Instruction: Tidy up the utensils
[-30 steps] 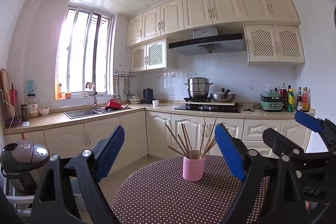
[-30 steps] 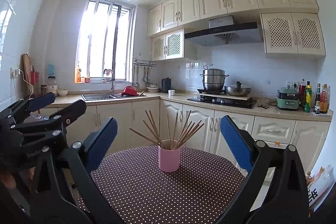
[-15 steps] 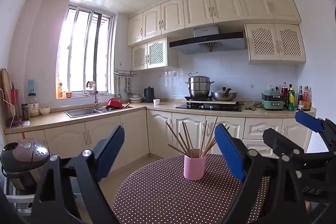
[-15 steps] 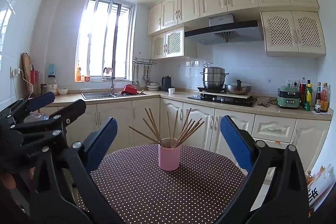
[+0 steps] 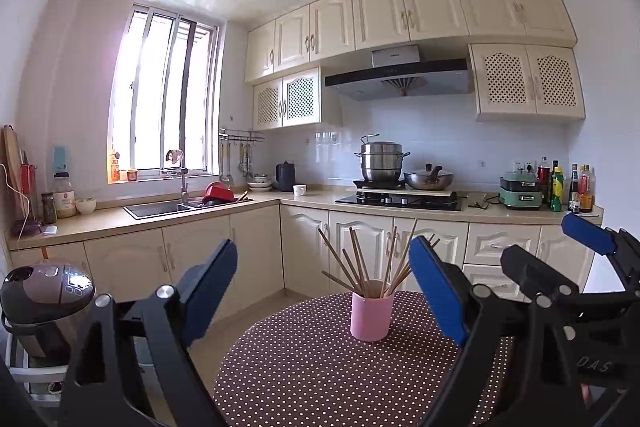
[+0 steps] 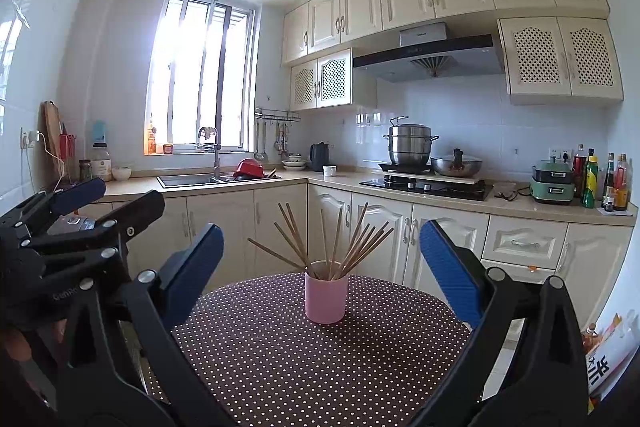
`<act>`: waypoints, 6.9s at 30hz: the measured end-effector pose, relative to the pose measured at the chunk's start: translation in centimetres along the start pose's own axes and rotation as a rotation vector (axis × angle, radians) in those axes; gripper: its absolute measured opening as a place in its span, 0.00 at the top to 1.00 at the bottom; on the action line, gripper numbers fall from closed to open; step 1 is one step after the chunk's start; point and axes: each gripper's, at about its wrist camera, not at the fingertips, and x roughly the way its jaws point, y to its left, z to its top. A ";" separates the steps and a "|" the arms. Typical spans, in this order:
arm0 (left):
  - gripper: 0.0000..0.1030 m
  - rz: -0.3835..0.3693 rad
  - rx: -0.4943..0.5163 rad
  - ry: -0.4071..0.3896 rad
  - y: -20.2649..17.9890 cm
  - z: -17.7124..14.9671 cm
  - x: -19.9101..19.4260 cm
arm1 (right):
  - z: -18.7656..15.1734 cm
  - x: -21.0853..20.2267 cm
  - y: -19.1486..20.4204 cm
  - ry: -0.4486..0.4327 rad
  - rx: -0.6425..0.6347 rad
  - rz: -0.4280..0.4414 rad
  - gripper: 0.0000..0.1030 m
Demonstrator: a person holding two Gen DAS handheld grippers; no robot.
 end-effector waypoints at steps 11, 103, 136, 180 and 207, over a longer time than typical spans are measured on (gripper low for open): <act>0.17 0.002 0.005 0.002 0.4 -0.1 0.0 | -0.2 0.2 -0.2 0.008 0.009 0.007 0.06; 0.17 0.016 0.017 0.014 1.8 -0.7 0.3 | -1.0 0.5 -0.1 0.035 0.030 0.012 0.06; 0.17 0.021 0.018 0.053 1.8 -1.3 2.2 | -1.8 2.1 0.4 0.075 0.053 0.013 0.06; 0.17 0.039 -0.014 0.804 4.5 -22.8 28.0 | -20.8 24.0 -10.5 0.836 0.050 -0.141 0.06; 0.17 0.010 -0.011 0.688 3.0 -20.9 25.6 | -21.7 25.2 -10.9 0.876 0.056 -0.144 0.06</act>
